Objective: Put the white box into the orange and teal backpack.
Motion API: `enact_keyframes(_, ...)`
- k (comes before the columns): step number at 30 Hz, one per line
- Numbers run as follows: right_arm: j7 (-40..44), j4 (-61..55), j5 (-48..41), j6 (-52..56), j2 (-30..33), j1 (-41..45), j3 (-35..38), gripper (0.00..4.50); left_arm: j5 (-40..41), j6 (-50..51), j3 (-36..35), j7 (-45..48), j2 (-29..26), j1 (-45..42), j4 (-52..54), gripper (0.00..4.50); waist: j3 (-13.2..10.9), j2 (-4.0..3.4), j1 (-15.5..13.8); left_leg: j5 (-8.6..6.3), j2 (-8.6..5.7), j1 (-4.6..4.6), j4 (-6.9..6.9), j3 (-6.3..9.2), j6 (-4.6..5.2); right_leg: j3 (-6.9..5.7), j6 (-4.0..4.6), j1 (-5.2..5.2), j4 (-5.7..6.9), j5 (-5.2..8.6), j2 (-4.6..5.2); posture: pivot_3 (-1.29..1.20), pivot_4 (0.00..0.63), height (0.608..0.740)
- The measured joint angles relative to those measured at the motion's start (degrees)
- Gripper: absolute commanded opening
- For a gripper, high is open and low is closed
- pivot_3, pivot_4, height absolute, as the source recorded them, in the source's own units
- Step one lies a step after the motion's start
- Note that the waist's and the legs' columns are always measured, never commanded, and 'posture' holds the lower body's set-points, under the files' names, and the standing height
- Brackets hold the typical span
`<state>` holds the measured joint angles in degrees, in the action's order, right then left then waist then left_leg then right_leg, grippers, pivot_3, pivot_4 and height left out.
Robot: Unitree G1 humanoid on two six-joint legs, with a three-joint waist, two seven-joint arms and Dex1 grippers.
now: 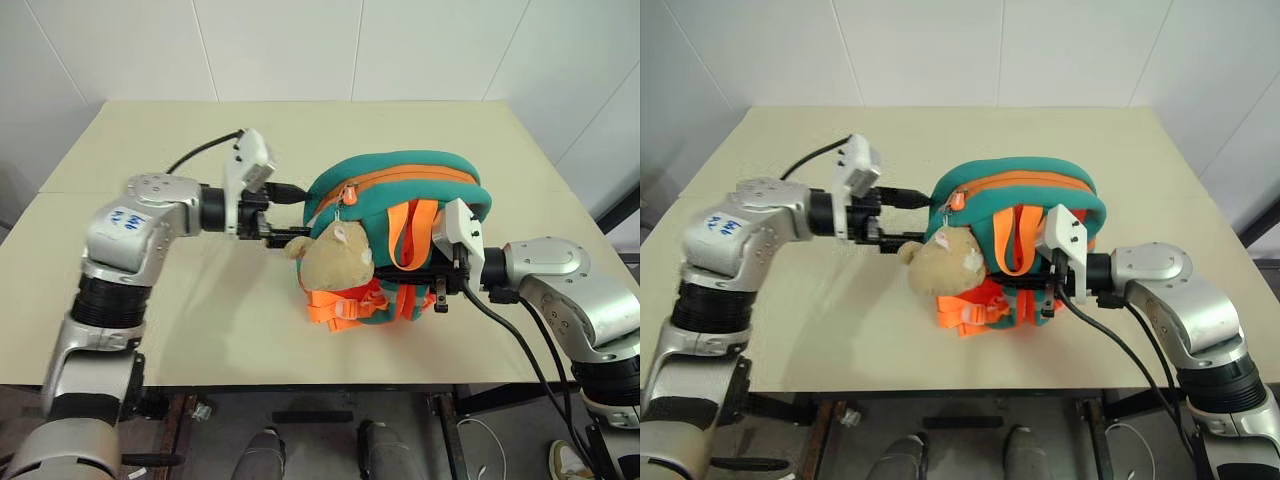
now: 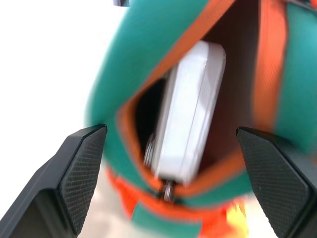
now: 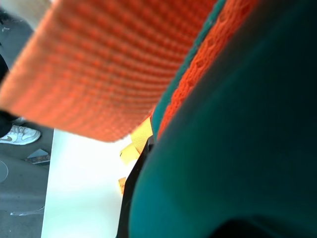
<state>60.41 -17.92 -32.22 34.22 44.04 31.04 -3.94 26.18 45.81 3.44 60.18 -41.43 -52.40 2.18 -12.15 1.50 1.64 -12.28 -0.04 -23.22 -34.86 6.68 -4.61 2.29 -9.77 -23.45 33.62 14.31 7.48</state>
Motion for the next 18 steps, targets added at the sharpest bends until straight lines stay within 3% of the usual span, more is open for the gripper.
enact_keyframes(11,0.0,-0.9,0.0,0.0,0.0,-0.9,0.1,0.0,4.5,-2.4,-10.2,1.7,-6.1,6.2,9.4,4.49,0.0,0.0,0.1,0.0,0.01,0.02,0.26,-0.01,0.0,0.0,0.03,-0.05,-0.08,0.03,0.01,0.0,0.15,0.74)
enact_keyframes(18,0.0,-1.0,0.0,0.0,0.0,-1.4,0.3,0.0,10.9,0.5,-12.0,0.8,-6.7,10.7,17.7,4.49,0.0,0.0,0.0,0.0,0.02,0.01,0.22,-0.01,0.0,-0.01,0.11,-0.03,-0.08,0.07,0.0,0.0,0.15,0.74)
